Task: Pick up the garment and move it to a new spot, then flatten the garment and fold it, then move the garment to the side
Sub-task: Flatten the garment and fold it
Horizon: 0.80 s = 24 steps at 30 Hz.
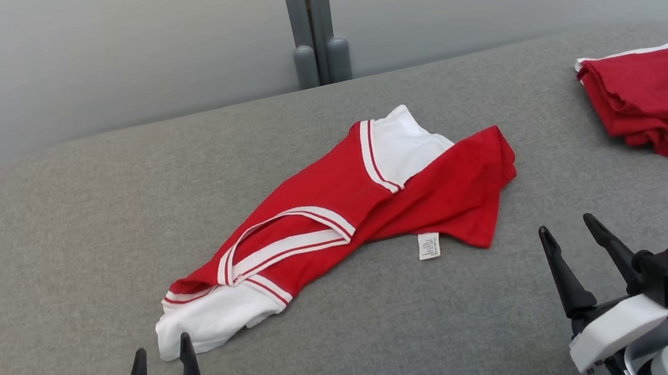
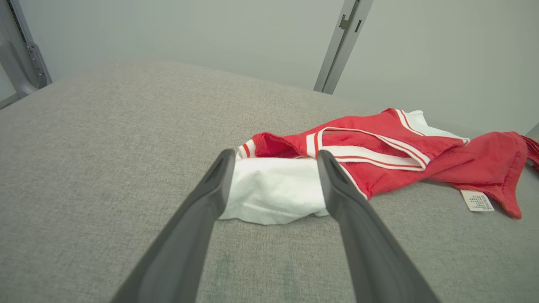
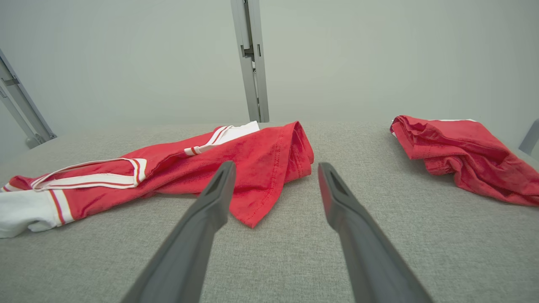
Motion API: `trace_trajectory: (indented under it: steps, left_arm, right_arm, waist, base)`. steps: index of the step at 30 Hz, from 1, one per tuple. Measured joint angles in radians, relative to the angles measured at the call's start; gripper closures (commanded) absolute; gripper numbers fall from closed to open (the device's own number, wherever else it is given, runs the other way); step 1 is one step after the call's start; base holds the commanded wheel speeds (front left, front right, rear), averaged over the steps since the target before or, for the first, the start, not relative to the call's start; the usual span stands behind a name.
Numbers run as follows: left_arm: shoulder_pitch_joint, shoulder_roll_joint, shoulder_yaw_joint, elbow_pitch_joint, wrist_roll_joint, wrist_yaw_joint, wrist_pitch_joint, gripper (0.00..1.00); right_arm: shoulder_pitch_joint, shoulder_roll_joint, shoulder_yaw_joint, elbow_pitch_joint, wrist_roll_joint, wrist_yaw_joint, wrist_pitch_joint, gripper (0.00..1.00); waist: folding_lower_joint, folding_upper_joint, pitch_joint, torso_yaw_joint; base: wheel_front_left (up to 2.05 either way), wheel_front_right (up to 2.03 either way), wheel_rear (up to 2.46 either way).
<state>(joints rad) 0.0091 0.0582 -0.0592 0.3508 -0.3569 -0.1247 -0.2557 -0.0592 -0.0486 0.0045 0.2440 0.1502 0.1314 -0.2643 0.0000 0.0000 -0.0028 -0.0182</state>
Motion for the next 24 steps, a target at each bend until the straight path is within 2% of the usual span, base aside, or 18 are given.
trace_trajectory:
  steps: [5,8,21,22,23,24]
  left_arm:
    - [-0.03,0.045,0.021,0.129,-0.026,-0.002,0.031,0.0]
    - [-0.07,0.053,0.018,0.184,-0.044,-0.002,0.034,0.0]
    - [-0.222,0.087,-0.092,0.345,-0.091,-0.003,0.008,0.0]
    - [-0.228,0.088,-0.103,0.349,-0.1,-0.003,0.007,0.08]
    - [-0.232,0.089,-0.11,0.351,-0.108,-0.003,0.006,0.51]
    - [-0.235,0.09,-0.123,0.351,-0.121,-0.003,0.0,0.67]
  right_arm:
    - [-0.007,0.0,0.009,0.003,0.0,0.0,0.0,0.0]
    - [-0.019,0.0,0.009,0.003,-0.002,0.0,0.0,0.0]
    - [-0.06,0.0,0.01,0.01,-0.027,0.0,0.0,0.0]
    - [-0.061,0.0,0.01,0.011,-0.027,0.0,0.0,0.0]
    - [-0.063,0.0,0.009,0.012,-0.028,0.0,0.0,0.0]
    - [-0.067,0.0,0.007,0.016,-0.028,0.0,0.0,0.0]
  waist:
    - [0.0,0.0,0.025,-0.006]
    - [0.0,0.0,0.045,-0.01]
    - [0.0,0.0,0.138,-0.024]
    - [0.0,0.0,0.143,-0.024]
    - [0.0,0.0,0.147,-0.024]
    - [0.0,0.0,0.152,-0.023]
  base:
    - [0.0,0.0,0.0]
    - [0.0,0.0,0.0]
    - [0.0,0.0,0.0]
    - [0.0,0.0,0.0]
    - [0.0,0.0,0.0]
    - [0.0,0.0,0.0]
